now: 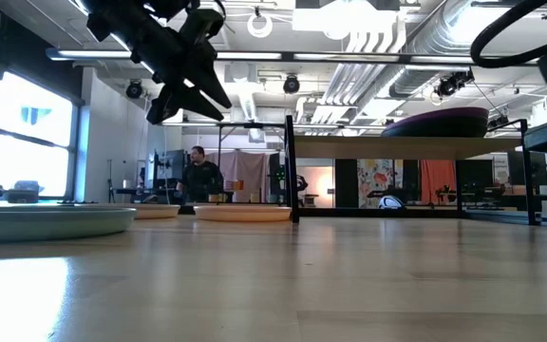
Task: Place and stack plates onto a shelf
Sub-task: Stack the black plate on top of the violet plate on the shelf
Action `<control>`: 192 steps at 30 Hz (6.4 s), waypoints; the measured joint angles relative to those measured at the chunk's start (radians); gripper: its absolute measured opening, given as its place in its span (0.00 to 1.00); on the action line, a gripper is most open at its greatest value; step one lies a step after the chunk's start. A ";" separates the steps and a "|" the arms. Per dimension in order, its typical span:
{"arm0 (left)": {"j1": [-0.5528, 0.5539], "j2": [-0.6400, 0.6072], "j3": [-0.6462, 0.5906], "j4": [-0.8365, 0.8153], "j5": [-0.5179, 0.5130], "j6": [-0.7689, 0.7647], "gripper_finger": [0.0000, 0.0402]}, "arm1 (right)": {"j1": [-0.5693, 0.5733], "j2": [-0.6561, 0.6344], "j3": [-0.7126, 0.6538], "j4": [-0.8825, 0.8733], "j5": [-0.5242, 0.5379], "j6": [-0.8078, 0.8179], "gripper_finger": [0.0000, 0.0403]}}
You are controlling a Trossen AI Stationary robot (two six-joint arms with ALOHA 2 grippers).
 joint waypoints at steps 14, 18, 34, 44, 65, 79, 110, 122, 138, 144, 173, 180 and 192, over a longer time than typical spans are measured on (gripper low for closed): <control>0.000 0.000 0.000 0.172 0.001 0.000 0.23 | -0.040 -0.001 0.038 -0.018 0.075 0.037 0.00; 0.000 0.000 0.000 0.220 0.001 0.001 0.23 | -0.068 -0.002 0.101 -0.086 0.147 0.006 0.00; 0.000 0.000 0.000 0.240 0.001 0.002 0.23 | -0.243 -0.002 0.315 -0.347 0.266 -0.133 0.00; -0.001 0.000 0.000 0.238 0.042 0.002 0.23 | -0.382 -0.002 0.448 -0.462 0.275 -0.205 0.00; 0.000 0.000 0.000 0.238 0.080 0.114 0.23 | -0.706 -0.002 0.863 -0.708 0.293 -0.365 0.00; 0.000 0.000 0.000 0.238 0.080 0.151 0.23 | -1.056 -0.023 1.130 -0.832 0.276 -0.505 0.00; 0.102 0.000 0.000 0.232 0.079 0.212 0.23 | -1.775 -0.392 0.641 -0.447 -0.034 -0.162 0.00; 0.111 0.000 0.000 0.232 0.077 0.311 0.23 | -1.636 -0.392 0.640 -0.465 0.221 0.098 0.00; 0.166 0.000 0.000 0.232 0.077 0.482 0.23 | -1.302 -0.392 0.640 -0.706 0.646 0.729 0.00; 0.171 0.000 0.000 0.232 0.078 0.482 0.23 | -1.191 -0.392 0.640 -0.829 0.751 0.999 0.00; 0.171 0.000 0.000 0.217 0.080 0.517 0.23 | -1.014 -0.438 0.383 -0.890 0.877 1.535 0.00; 0.171 0.000 0.000 0.233 0.080 0.515 0.23 | -1.014 -0.438 0.383 -0.903 0.858 1.526 0.00; 0.170 0.000 0.000 0.232 0.080 0.497 0.23 | -1.014 -0.440 0.383 -0.902 0.834 1.511 0.10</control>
